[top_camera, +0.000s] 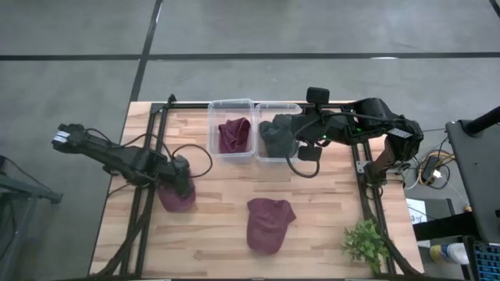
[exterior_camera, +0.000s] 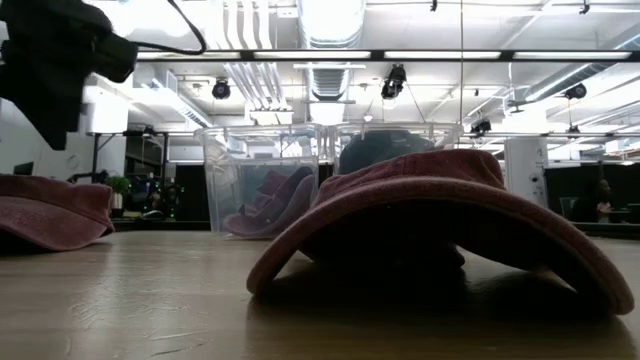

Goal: Pick & Place hat
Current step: Put the left red cap into the left transparent bin

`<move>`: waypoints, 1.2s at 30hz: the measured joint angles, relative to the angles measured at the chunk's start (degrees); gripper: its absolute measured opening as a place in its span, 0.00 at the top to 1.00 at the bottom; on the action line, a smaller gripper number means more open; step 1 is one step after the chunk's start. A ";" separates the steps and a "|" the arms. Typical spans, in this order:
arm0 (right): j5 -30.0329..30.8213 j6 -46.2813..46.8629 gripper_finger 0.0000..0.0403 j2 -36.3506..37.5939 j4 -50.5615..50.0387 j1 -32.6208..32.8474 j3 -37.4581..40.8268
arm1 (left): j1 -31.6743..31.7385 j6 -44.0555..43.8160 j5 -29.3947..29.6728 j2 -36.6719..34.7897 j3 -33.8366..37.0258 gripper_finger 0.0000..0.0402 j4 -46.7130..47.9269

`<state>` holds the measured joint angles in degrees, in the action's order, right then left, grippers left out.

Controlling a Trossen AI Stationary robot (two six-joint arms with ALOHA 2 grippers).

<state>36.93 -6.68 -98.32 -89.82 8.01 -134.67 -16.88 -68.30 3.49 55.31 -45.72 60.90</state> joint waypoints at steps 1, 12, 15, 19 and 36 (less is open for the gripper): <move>0.00 -0.17 0.81 0.00 0.00 0.00 0.00 | 0.00 1.64 -0.69 0.00 -0.26 0.44 0.36; 0.02 -0.92 0.79 0.00 0.04 -0.02 0.00 | -0.01 3.27 2.40 4.77 -0.61 0.44 6.87; 0.02 -0.24 0.79 0.00 0.04 -0.02 0.00 | -0.02 5.34 2.40 7.39 -0.01 0.44 6.78; 0.02 1.00 0.80 0.00 0.04 -0.02 0.00 | -0.01 6.80 2.40 10.67 1.09 0.44 6.87; 0.00 1.78 0.80 0.00 0.04 -0.02 0.00 | -0.04 7.06 3.80 17.54 5.67 0.44 0.04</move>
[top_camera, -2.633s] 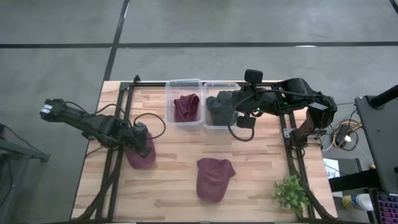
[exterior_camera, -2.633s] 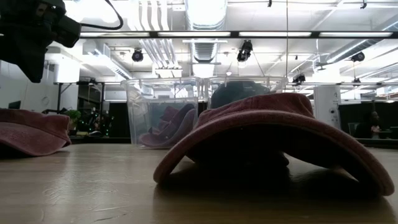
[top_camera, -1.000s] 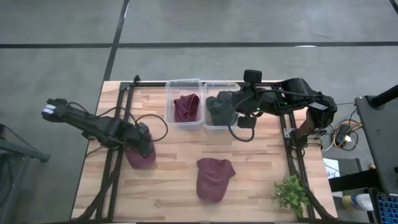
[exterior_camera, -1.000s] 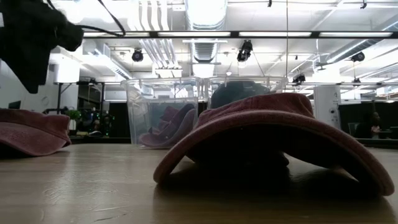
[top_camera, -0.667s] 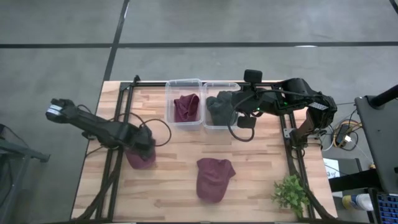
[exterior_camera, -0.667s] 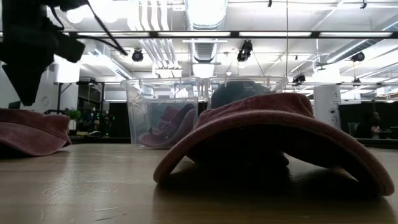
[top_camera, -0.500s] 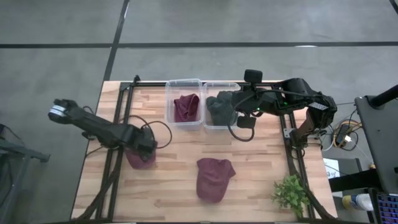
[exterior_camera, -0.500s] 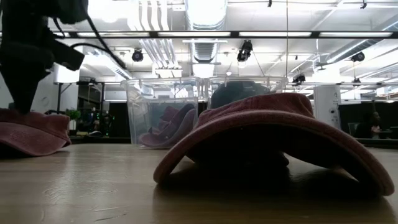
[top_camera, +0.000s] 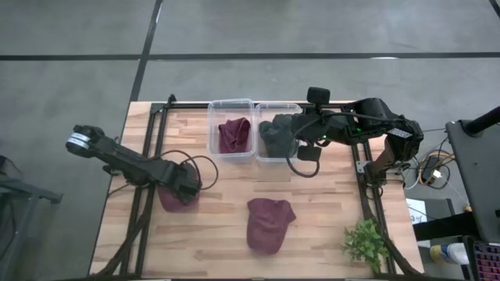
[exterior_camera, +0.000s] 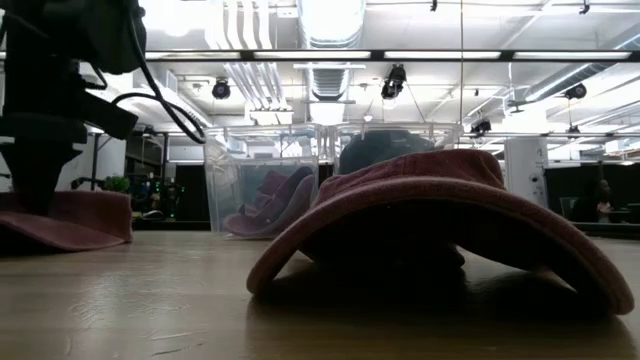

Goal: Pick & Place hat
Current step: Put the left red cap into the left transparent bin

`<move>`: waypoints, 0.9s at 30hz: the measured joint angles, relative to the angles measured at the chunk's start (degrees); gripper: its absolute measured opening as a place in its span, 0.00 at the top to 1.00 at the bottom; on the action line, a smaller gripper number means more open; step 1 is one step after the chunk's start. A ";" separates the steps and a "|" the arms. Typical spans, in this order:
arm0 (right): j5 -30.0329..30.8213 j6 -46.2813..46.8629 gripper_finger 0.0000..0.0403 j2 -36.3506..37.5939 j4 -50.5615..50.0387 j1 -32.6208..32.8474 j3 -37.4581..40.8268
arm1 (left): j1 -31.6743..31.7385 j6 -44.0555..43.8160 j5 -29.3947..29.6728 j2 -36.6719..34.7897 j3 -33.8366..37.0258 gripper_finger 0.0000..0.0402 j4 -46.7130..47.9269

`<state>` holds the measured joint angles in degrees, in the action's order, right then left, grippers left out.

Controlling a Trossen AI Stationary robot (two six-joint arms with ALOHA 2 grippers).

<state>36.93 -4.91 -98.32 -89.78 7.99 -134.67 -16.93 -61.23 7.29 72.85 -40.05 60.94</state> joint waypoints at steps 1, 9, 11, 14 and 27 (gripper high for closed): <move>0.00 0.01 0.80 0.00 0.00 0.00 0.00 | 0.00 0.17 0.16 0.12 0.00 0.44 -0.06; -0.02 0.00 0.81 0.00 0.00 0.00 0.00 | 0.00 0.86 0.97 0.18 0.02 0.51 -1.05; -0.02 0.00 0.82 0.00 0.00 0.00 0.00 | 0.00 0.68 1.42 0.18 0.02 0.59 -1.56; -0.03 -0.02 0.82 0.00 0.00 0.00 0.00 | 0.00 0.62 1.79 0.18 0.02 0.75 -2.58; -0.03 -0.17 0.81 0.00 0.00 0.00 0.00 | 0.04 0.17 2.90 -1.39 -5.41 0.99 1.10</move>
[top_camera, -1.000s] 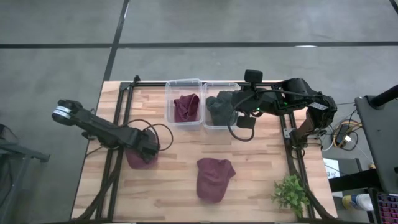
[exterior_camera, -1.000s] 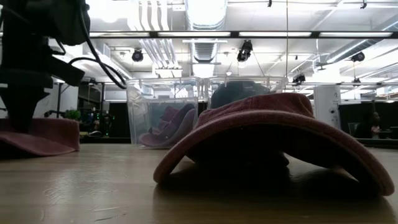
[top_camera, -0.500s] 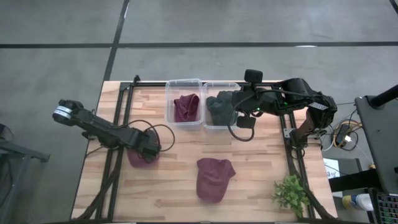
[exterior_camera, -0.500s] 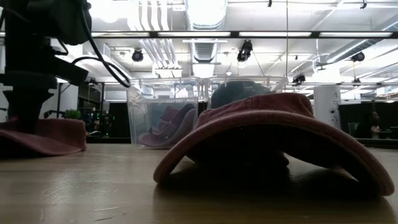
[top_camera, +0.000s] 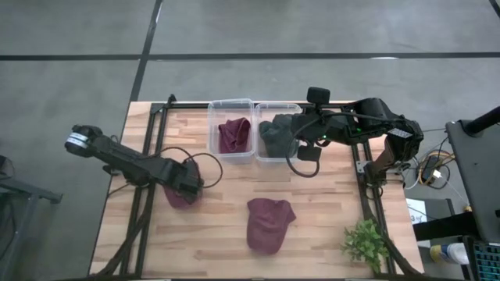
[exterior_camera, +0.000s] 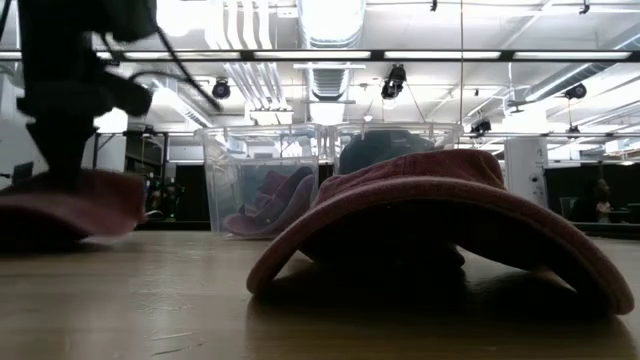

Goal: Pick & Place hat
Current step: Put the left red cap into the left transparent bin

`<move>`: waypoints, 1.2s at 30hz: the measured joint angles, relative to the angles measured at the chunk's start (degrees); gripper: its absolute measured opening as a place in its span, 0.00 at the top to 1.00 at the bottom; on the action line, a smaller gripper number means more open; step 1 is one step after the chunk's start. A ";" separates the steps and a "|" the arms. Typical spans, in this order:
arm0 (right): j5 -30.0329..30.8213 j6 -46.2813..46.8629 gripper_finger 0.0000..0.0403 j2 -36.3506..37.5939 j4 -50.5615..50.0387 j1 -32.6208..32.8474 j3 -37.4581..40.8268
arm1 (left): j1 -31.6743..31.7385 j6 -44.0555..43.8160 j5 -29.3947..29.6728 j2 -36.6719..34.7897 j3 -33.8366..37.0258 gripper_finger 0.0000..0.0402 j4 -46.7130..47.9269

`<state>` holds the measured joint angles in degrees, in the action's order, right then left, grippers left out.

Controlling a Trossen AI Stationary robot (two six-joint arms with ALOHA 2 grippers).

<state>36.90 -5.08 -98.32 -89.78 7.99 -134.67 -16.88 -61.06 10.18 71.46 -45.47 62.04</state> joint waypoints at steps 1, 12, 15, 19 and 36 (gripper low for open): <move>-0.02 0.04 0.81 0.00 0.00 0.00 0.00 | 0.00 -0.07 0.36 -0.32 -1.32 0.99 1.47; -0.02 0.10 0.80 0.00 0.00 0.00 0.00 | -0.02 -0.36 5.56 -1.46 -19.68 1.00 19.14; -0.02 0.13 0.80 0.00 0.00 0.00 0.00 | -0.02 -0.46 7.66 -1.49 -25.24 1.00 22.34; -0.02 0.11 0.81 0.00 0.02 0.00 0.00 | -0.04 -0.46 11.33 -1.51 -32.35 1.00 25.23; 0.00 -0.01 0.80 0.00 0.02 0.00 0.00 | 1.23 19.93 30.17 -1.40 -47.01 1.00 6.35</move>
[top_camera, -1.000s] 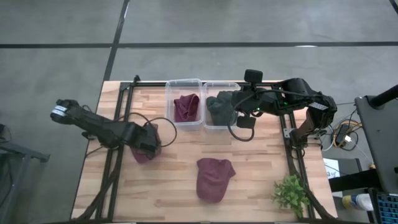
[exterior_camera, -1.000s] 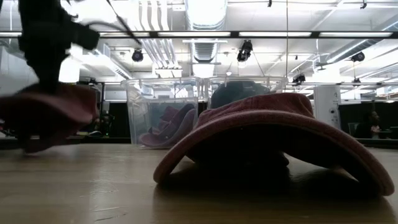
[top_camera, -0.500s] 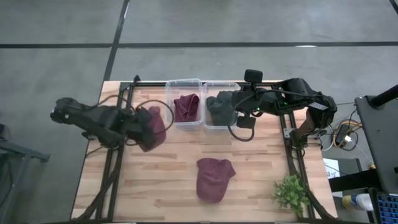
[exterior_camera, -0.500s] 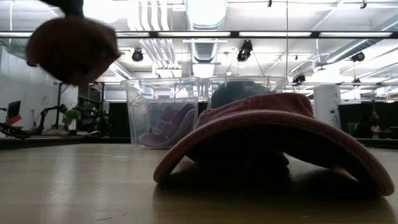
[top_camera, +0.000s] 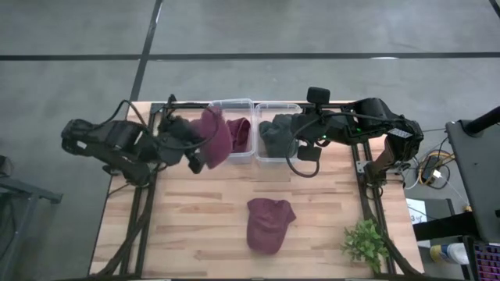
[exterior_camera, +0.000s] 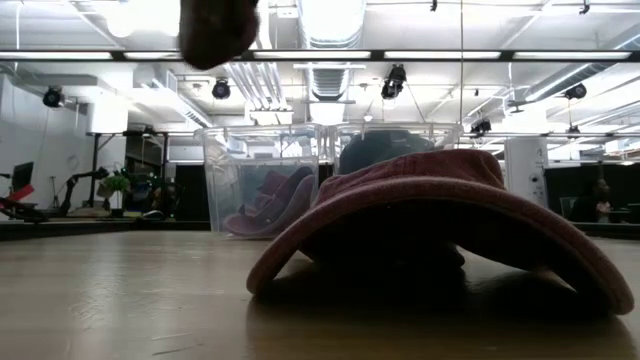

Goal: Pick & Place hat
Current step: Put the left red cap into the left transparent bin

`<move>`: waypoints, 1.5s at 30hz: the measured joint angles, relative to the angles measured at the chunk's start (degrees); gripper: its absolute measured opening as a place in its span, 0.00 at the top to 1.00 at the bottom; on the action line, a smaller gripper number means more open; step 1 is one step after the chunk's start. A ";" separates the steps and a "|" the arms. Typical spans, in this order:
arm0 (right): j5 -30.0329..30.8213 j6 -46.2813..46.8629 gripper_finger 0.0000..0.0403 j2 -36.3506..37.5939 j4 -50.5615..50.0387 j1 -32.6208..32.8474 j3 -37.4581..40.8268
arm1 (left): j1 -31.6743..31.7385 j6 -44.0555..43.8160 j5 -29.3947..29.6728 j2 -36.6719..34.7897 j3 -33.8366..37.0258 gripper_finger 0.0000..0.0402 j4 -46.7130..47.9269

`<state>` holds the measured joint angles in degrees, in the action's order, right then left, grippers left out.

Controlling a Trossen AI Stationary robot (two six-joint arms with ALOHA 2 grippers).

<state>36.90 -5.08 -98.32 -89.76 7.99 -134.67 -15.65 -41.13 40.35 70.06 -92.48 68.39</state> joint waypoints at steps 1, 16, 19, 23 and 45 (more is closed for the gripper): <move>0.00 0.03 0.81 0.00 0.00 0.00 0.00 | 0.52 2.92 1.04 0.29 0.10 1.00 -2.65; -1.15 1.74 0.83 0.00 0.00 0.00 0.01 | 19.65 25.90 -2.01 9.05 0.23 1.00 -20.45; -1.17 1.93 0.83 0.00 0.00 0.00 0.00 | 23.06 25.35 -4.94 12.08 0.25 1.00 -18.38; -1.37 2.01 0.83 0.00 -0.02 0.00 0.01 | 26.33 23.11 -8.71 15.79 0.25 1.00 -14.62; -1.37 1.97 0.83 0.00 -0.07 0.00 0.01 | 31.11 21.10 -20.01 25.36 1.83 1.00 -10.93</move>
<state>35.53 -3.11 -98.32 -89.82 7.99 -134.67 15.46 -20.02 20.34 95.42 -90.64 57.45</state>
